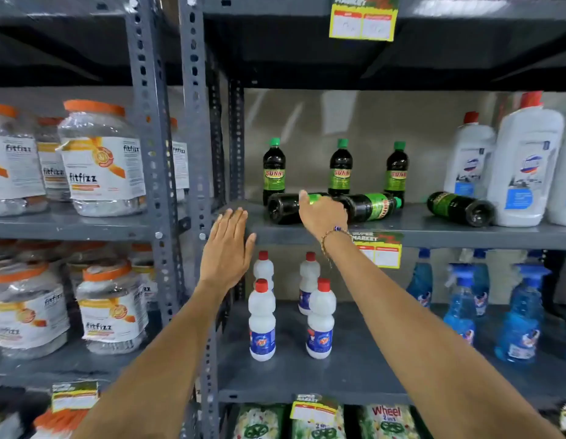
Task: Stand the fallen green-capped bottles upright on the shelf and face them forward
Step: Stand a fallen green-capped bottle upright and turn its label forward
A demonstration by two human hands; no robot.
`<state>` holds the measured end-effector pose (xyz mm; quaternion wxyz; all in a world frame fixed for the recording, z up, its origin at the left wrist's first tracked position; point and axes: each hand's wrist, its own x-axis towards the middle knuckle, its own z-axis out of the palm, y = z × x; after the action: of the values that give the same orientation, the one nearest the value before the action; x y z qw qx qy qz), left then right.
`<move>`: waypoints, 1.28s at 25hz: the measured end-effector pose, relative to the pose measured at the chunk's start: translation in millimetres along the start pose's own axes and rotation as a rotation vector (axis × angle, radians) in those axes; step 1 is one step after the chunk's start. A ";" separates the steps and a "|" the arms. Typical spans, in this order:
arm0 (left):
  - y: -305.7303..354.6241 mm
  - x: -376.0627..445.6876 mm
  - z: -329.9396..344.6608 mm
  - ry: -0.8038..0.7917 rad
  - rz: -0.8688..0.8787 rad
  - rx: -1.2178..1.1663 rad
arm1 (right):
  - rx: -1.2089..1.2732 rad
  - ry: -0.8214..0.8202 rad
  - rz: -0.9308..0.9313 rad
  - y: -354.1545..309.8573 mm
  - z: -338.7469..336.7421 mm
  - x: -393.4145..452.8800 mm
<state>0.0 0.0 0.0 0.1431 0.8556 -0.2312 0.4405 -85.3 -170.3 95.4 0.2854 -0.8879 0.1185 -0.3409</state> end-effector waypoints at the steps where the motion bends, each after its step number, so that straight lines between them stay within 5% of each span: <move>1: -3.0 0.0 4.3 0.043 0.022 -0.001 | -0.077 -0.037 0.054 -7.4 2.9 10.1; 5: -7.5 2.5 11.8 0.149 0.078 0.063 | -0.326 -0.266 0.272 -50.3 3.8 44.3; 9: -13.5 2.2 18.4 0.218 0.100 0.069 | -0.453 -0.324 0.252 -59.7 18.8 66.5; 16: -19.7 5.5 31.9 0.348 0.135 0.040 | 0.149 -0.445 0.437 -41.5 42.1 83.0; 22: -20.4 5.6 33.3 0.363 0.147 0.058 | 0.554 -0.355 0.334 -25.1 48.5 74.0; 32: -20.7 4.4 33.2 0.369 0.148 0.041 | 0.567 -0.392 0.149 -4.3 63.7 85.3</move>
<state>35.9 1.5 -16.2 0.1327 0.7438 -0.2544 0.6037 20.8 -174.2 105.3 0.5621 -0.8107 0.0264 -0.1616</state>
